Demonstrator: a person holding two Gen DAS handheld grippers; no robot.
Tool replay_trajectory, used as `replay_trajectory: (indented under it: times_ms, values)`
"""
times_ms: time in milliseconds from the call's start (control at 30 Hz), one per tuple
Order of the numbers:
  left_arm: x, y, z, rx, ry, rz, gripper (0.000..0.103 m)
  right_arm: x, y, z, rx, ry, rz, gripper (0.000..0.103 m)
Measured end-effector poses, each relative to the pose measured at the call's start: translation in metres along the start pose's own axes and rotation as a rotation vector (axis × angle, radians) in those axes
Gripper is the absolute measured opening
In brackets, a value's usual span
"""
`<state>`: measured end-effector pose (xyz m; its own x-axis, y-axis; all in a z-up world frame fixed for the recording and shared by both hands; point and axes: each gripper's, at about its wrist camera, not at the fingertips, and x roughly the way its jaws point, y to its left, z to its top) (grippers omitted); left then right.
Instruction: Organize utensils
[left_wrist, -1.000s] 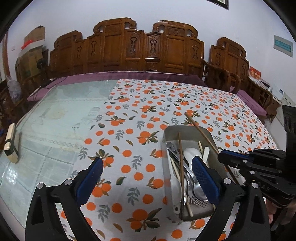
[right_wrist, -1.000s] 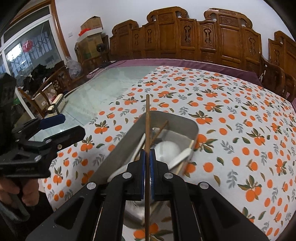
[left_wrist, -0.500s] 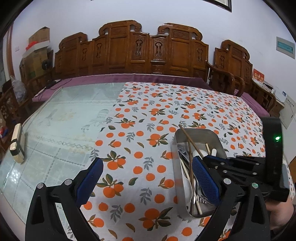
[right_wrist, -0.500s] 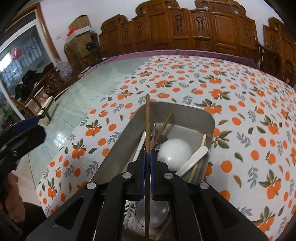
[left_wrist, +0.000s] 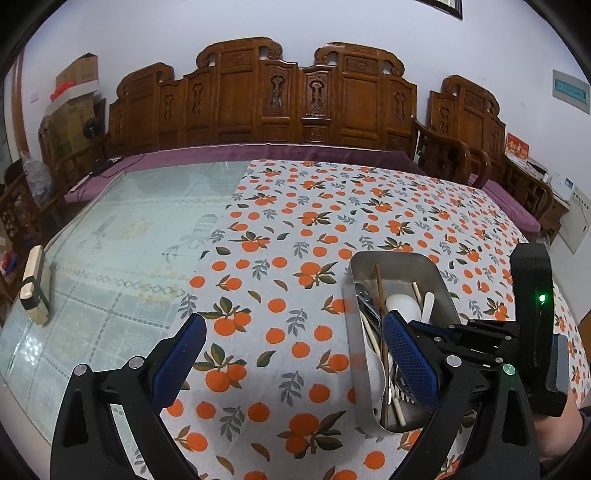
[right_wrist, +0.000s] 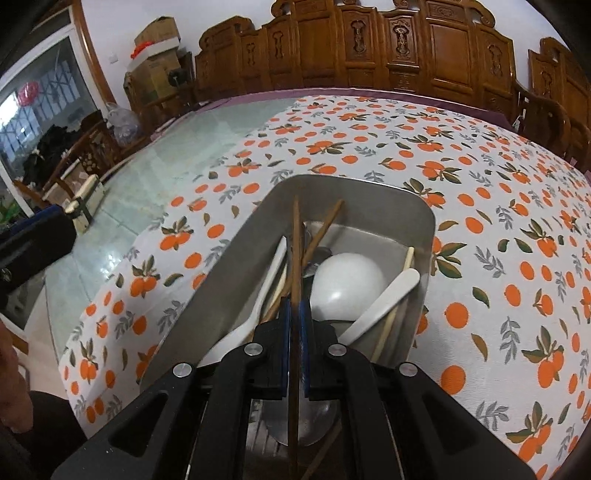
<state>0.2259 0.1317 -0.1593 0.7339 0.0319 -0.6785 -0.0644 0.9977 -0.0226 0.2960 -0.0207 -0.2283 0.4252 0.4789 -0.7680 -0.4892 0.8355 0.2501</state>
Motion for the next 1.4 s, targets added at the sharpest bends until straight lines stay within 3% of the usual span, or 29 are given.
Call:
replay_trajectory:
  times_ms: [567,633,733,800,967,1033,1133,1400]
  values:
    - [-0.005,-0.013,-0.005,0.012,-0.004,-0.007,0.093,-0.088,-0.006,-0.014,-0.094,-0.155,-0.070,0.010]
    - [-0.010,-0.018,-0.006,0.017,-0.013,-0.010,0.093,-0.100,-0.010,-0.016,-0.084,-0.171,-0.084,0.022]
    - [-0.020,-0.028,-0.005,0.030,-0.025,-0.016,0.093,-0.118,-0.016,-0.022,-0.074,-0.188,-0.104,0.029]
    - [-0.028,-0.035,-0.004,0.033,-0.025,-0.026,0.095,-0.131,-0.018,-0.027,-0.066,-0.202,-0.128,0.039]
    - [-0.046,-0.049,-0.002,0.029,-0.013,-0.038,0.095,-0.167,-0.027,-0.041,-0.012,-0.252,-0.184,0.086]
    - [-0.057,-0.054,-0.002,0.032,-0.022,-0.030,0.095,-0.180,-0.030,-0.046,0.003,-0.265,-0.195,0.095]
    - [-0.072,-0.062,-0.004,0.033,-0.022,-0.032,0.095,-0.199,-0.031,-0.054,0.018,-0.283,-0.215,0.100]
    - [-0.112,-0.084,-0.016,0.067,-0.039,-0.077,0.095,-0.245,-0.031,-0.078,0.073,-0.325,-0.256,0.100]
